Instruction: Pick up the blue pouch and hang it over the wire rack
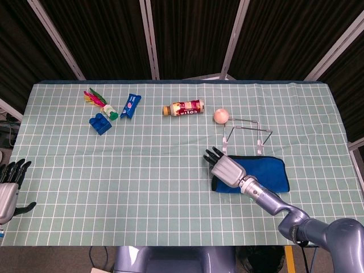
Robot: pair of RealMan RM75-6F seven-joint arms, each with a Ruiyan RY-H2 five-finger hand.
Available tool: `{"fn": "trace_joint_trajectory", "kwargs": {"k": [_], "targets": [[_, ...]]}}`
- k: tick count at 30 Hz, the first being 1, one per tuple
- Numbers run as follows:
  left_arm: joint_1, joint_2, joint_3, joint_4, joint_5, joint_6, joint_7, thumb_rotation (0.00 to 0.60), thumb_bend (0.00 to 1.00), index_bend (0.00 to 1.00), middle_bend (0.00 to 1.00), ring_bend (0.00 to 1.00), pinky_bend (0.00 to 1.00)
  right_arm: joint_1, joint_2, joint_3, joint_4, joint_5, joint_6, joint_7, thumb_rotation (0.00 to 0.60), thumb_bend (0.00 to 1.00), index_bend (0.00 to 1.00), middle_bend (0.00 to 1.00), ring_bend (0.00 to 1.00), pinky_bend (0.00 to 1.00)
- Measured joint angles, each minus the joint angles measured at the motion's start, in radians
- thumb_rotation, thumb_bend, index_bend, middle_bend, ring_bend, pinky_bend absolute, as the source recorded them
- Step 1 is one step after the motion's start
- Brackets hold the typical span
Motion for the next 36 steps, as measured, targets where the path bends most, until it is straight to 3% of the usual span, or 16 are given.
{"fn": "trace_joint_trajectory", "kwargs": {"k": [16, 28, 36], "targets": [[0.010, 0.018, 0.008, -0.015, 0.033, 0.026, -0.032, 0.600, 0.00, 0.00, 0.00, 0.00, 0.00, -0.071, 0.130, 0.085, -0.208, 0.093, 0.131, 0.155, 0.600, 0.45, 0.68, 0.11, 0.00, 0.15], [0.040, 0.059, 0.015, -0.045, 0.096, 0.104, -0.094, 0.600, 0.00, 0.00, 0.00, 0.00, 0.00, -0.162, 0.293, 0.214, -0.505, 0.280, 0.223, 0.221, 0.600, 0.49, 0.70, 0.13, 0.00, 0.17], [0.072, 0.098, 0.032, -0.065, 0.168, 0.172, -0.161, 0.600, 0.00, 0.00, 0.00, 0.00, 0.00, -0.236, 0.400, 0.301, -0.737, 0.404, 0.333, 0.148, 0.600, 0.51, 0.71, 0.14, 0.00, 0.18]]}}
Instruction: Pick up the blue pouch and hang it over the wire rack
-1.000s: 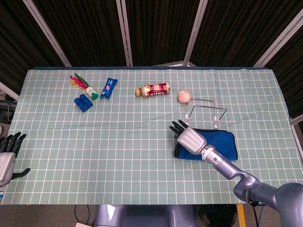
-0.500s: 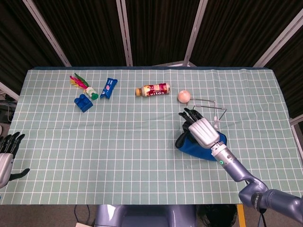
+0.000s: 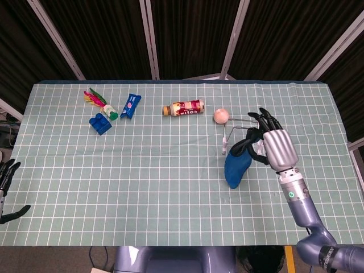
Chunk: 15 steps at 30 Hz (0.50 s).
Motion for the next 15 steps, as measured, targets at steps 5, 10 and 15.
{"fn": "trace_joint_trajectory", "kwargs": {"k": [5, 10, 15], "targets": [[0.012, 0.020, 0.005, -0.005, 0.023, 0.025, -0.042, 0.600, 0.00, 0.00, 0.00, 0.00, 0.00, -0.022, 0.049, 0.055, -0.127, 0.075, 0.062, -0.130, 0.600, 0.53, 0.72, 0.14, 0.00, 0.18], [0.021, 0.038, 0.007, -0.002, 0.031, 0.039, -0.087, 0.600, 0.00, 0.00, 0.00, 0.00, 0.00, -0.028, 0.079, 0.101, -0.239, 0.205, 0.108, -0.285, 0.600, 0.54, 0.72, 0.14, 0.00, 0.18], [0.028, 0.049, 0.009, 0.001, 0.042, 0.048, -0.107, 0.600, 0.00, 0.00, 0.00, 0.00, 0.00, -0.024, 0.082, 0.138, -0.335, 0.313, 0.178, -0.428, 0.600, 0.55, 0.73, 0.14, 0.00, 0.19]]}}
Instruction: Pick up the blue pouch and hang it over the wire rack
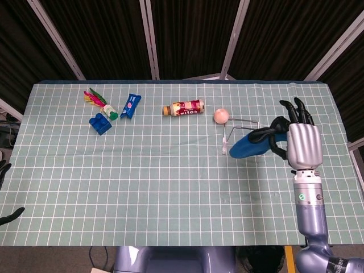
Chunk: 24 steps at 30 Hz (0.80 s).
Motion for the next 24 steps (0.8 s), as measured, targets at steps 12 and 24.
{"fn": "trace_joint_trajectory", "kwargs": {"k": [12, 24], "targets": [[-0.003, -0.003, -0.005, 0.002, -0.013, -0.017, 0.009, 0.600, 0.00, 0.00, 0.00, 0.00, 0.00, 0.021, -0.079, -0.008, 0.031, 0.056, 0.024, -0.062, 0.600, 0.55, 0.74, 0.14, 0.00, 0.19], [-0.016, -0.015, -0.020, 0.006, -0.050, -0.050, 0.032, 0.600, 0.00, 0.00, 0.00, 0.00, 0.00, 0.098, -0.228, 0.018, 0.284, 0.162, -0.033, -0.086, 0.600, 0.56, 0.74, 0.14, 0.00, 0.19]]}}
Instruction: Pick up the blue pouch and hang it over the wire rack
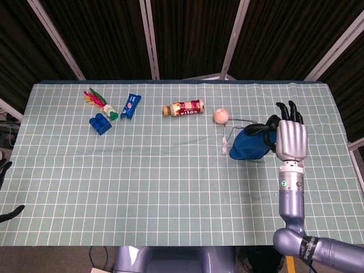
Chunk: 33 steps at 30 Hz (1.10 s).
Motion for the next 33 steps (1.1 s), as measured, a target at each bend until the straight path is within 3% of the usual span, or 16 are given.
{"fn": "trace_joint_trajectory", "kwargs": {"k": [23, 33], "targets": [[-0.021, -0.024, -0.017, 0.010, -0.057, -0.056, 0.050, 0.600, 0.00, 0.00, 0.00, 0.00, 0.00, 0.114, -0.089, 0.074, 0.229, 0.113, -0.106, -0.038, 0.600, 0.56, 0.74, 0.14, 0.00, 0.19], [-0.041, -0.041, -0.031, 0.024, -0.107, -0.101, 0.080, 0.600, 0.00, 0.00, 0.00, 0.00, 0.00, 0.182, -0.113, 0.082, 0.359, 0.126, -0.185, -0.067, 0.600, 0.56, 0.74, 0.14, 0.00, 0.19]]}}
